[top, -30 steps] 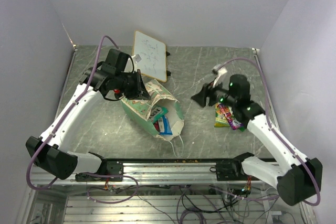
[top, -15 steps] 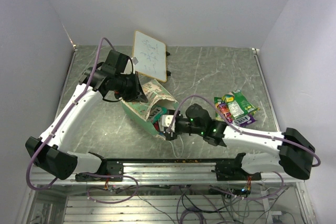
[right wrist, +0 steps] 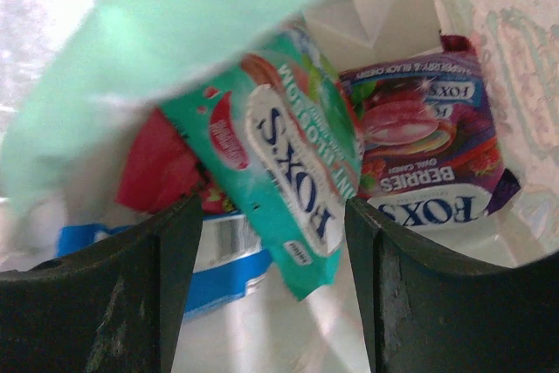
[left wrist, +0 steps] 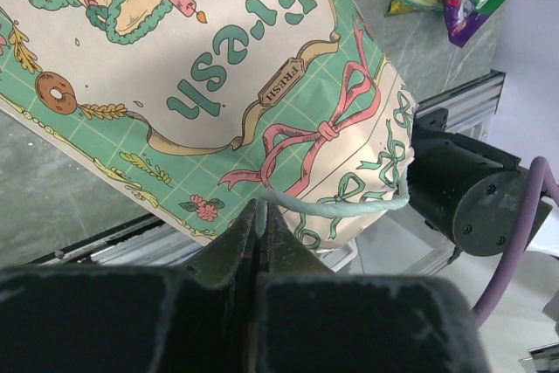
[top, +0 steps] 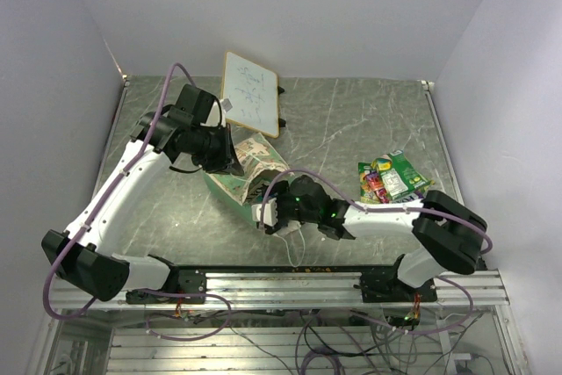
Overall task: Take the snacks out of the paper bag
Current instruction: Pick up the snack from the paper bag.
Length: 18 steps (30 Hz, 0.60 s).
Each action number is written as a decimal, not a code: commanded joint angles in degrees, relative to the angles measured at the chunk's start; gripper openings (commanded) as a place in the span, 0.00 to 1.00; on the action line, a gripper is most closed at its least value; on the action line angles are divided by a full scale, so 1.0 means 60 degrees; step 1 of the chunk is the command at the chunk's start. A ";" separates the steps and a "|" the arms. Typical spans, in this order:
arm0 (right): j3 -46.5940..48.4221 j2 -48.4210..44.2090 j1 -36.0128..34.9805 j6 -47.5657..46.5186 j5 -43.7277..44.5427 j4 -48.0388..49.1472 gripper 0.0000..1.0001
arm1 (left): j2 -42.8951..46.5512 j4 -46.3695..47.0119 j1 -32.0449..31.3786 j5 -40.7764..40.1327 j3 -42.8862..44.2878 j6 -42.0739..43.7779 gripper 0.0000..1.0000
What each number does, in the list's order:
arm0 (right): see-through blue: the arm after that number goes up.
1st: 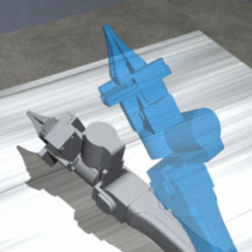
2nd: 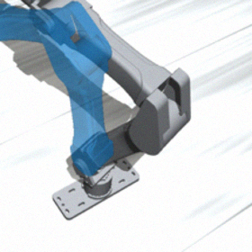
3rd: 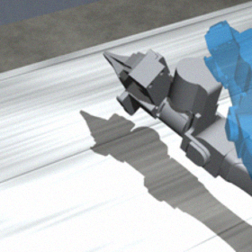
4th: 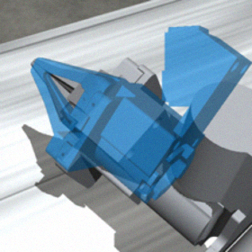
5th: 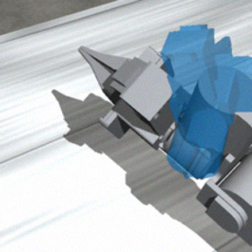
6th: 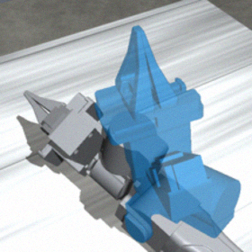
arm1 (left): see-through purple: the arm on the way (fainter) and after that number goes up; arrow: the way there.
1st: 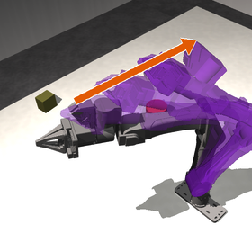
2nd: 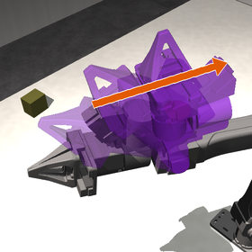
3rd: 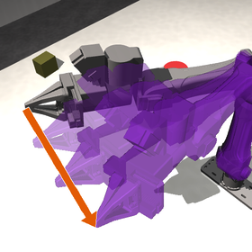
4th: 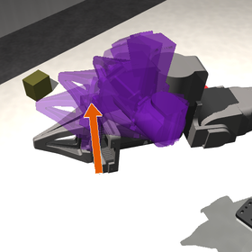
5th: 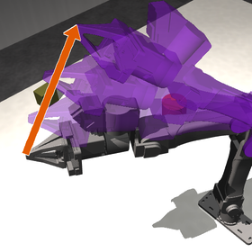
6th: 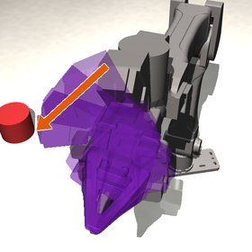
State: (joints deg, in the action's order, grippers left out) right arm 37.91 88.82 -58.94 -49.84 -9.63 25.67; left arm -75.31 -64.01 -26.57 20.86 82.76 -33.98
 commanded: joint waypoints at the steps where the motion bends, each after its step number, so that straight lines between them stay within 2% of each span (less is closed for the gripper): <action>1: 0.0575 0.0615 -0.0021 -0.0282 0.0138 0.1124 0.66 | 0.0046 -0.0272 -0.0003 0.0230 0.0335 0.0682 0.07; 7: 0.1033 0.1780 -0.0021 -0.0121 0.0254 0.1919 0.65 | -0.0078 -0.0551 -0.0023 0.0339 0.0665 0.1137 0.07; 10: 0.1259 0.2227 -0.0018 -0.0049 0.0383 0.2108 0.61 | -0.0158 -0.0755 -0.0025 0.0299 0.0735 0.1346 0.07; 12: 0.1337 0.2377 -0.0021 0.0003 0.0530 0.2162 0.53 | -0.0174 -0.0817 -0.0025 0.0236 0.0786 0.1383 0.07; 15: 0.1346 0.2259 -0.0041 0.0012 0.0597 0.2075 0.24 | -0.0220 -0.1012 -0.0022 -0.0090 0.0888 0.1329 0.07; 18: 0.1303 0.1828 -0.0054 -0.0085 0.0513 0.1742 0.08 | -0.0291 -0.1051 -0.0012 -0.0399 0.0930 0.1165 0.07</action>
State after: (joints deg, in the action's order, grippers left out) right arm 44.80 102.37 -59.05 -50.17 -7.25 35.77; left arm -76.51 -68.60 -26.57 20.97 86.15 -27.22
